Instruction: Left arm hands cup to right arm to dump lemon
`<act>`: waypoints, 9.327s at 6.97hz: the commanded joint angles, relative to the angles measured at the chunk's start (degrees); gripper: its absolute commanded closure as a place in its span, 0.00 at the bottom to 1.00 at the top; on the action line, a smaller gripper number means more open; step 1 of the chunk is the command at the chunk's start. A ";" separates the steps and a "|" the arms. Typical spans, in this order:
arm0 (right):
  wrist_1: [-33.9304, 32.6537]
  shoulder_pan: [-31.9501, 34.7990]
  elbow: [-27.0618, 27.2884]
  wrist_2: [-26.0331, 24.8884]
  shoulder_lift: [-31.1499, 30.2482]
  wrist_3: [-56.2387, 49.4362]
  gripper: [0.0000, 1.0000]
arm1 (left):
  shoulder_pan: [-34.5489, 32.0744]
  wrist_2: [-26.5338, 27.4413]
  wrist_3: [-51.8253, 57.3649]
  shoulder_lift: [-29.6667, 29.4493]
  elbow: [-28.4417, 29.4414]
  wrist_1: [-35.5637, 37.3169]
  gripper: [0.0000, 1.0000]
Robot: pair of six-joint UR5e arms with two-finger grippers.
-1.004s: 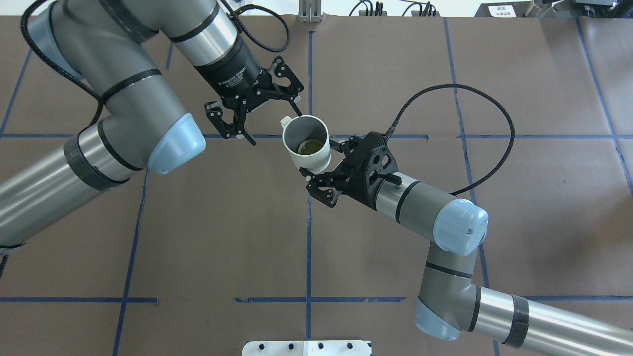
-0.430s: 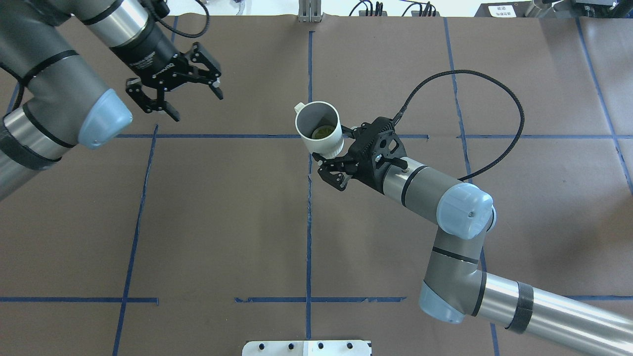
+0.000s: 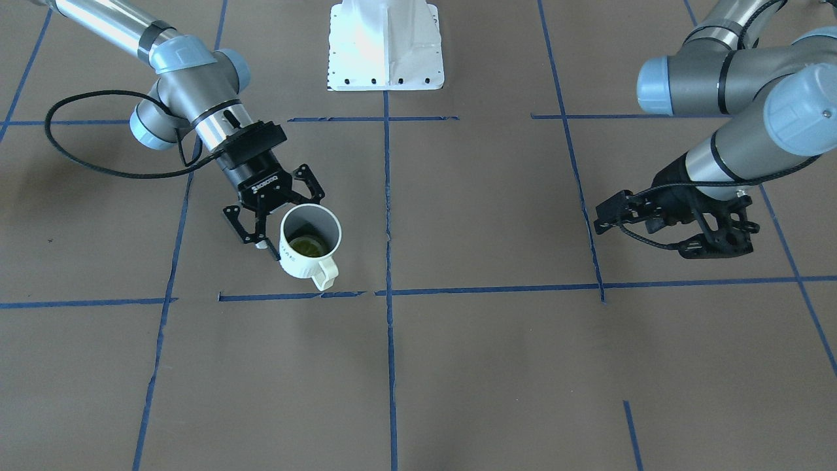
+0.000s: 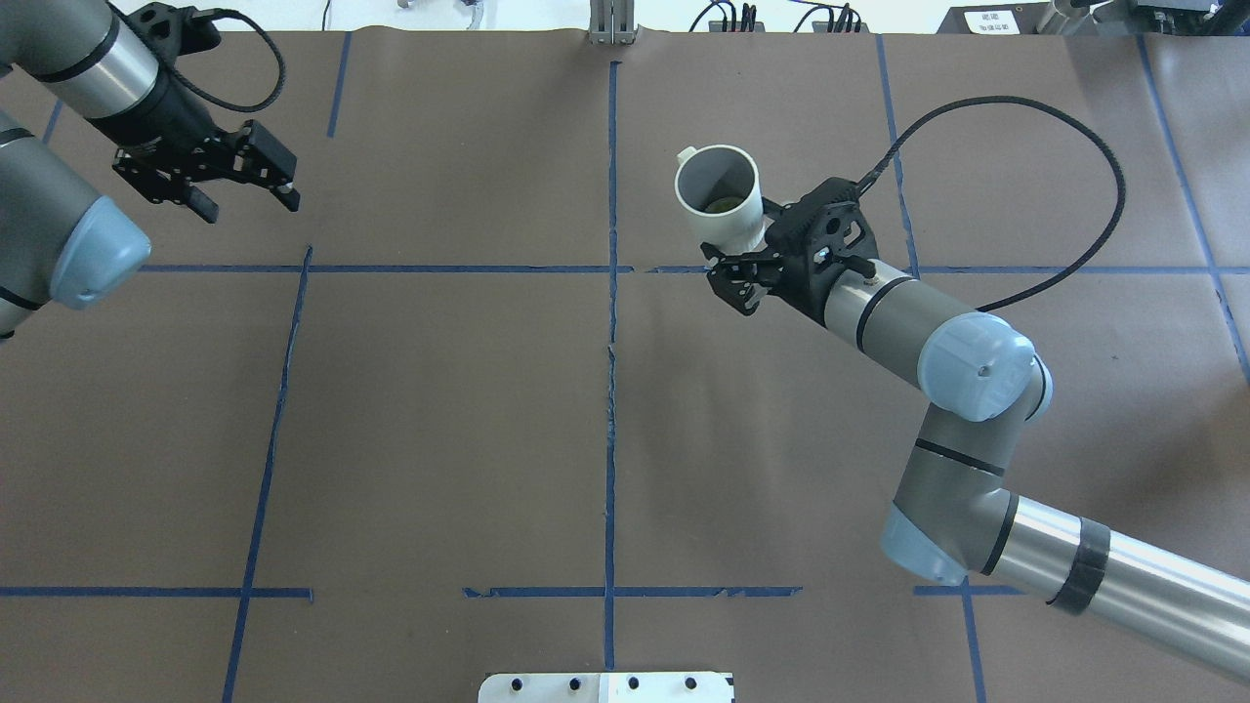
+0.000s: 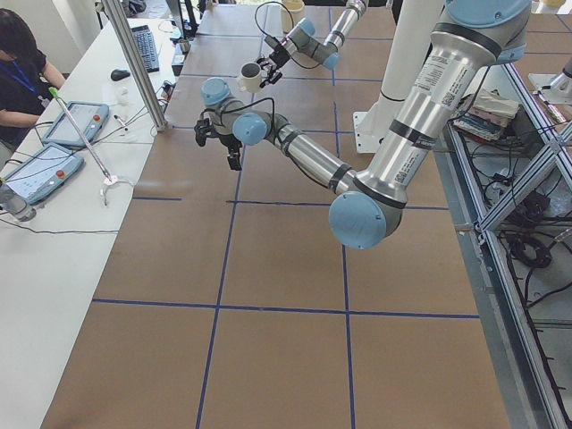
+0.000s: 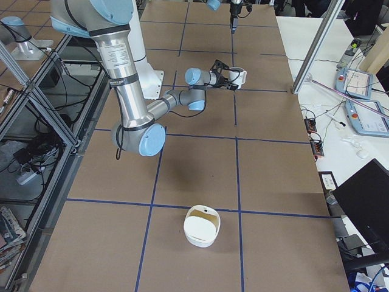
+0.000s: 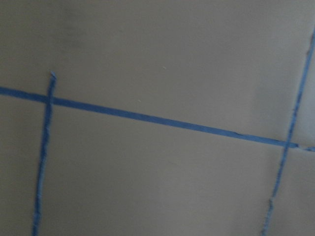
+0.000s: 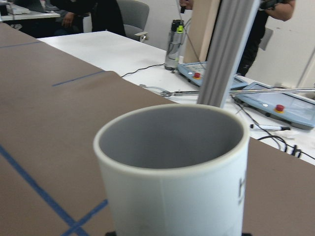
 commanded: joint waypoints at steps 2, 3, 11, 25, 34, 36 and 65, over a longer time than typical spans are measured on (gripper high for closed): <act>1.48 5.68 0.67 0.11 -5.32 16.66 0.94 | -7.42 1.54 21.48 8.84 0.59 0.02 0.00; 7.32 7.34 1.37 0.37 -10.39 20.84 0.95 | -8.92 1.46 26.14 10.77 0.67 0.02 0.00; 60.70 20.00 -15.06 11.44 -41.04 40.92 0.97 | -10.60 1.10 32.70 14.13 2.35 0.02 0.00; 86.29 29.77 -27.45 0.56 -37.16 125.88 0.92 | -10.86 1.10 32.52 14.13 1.20 0.11 0.00; 91.58 29.85 -31.93 -1.39 -37.77 133.49 0.95 | -10.95 1.10 32.52 13.96 0.85 0.99 0.00; 91.31 29.85 -31.76 3.34 -37.77 115.64 0.96 | -10.95 1.01 32.52 13.96 1.11 0.99 0.00; -7.81 -8.45 -9.61 -14.97 16.52 7.78 0.88 | 7.05 0.14 -25.10 -23.20 3.31 7.05 0.10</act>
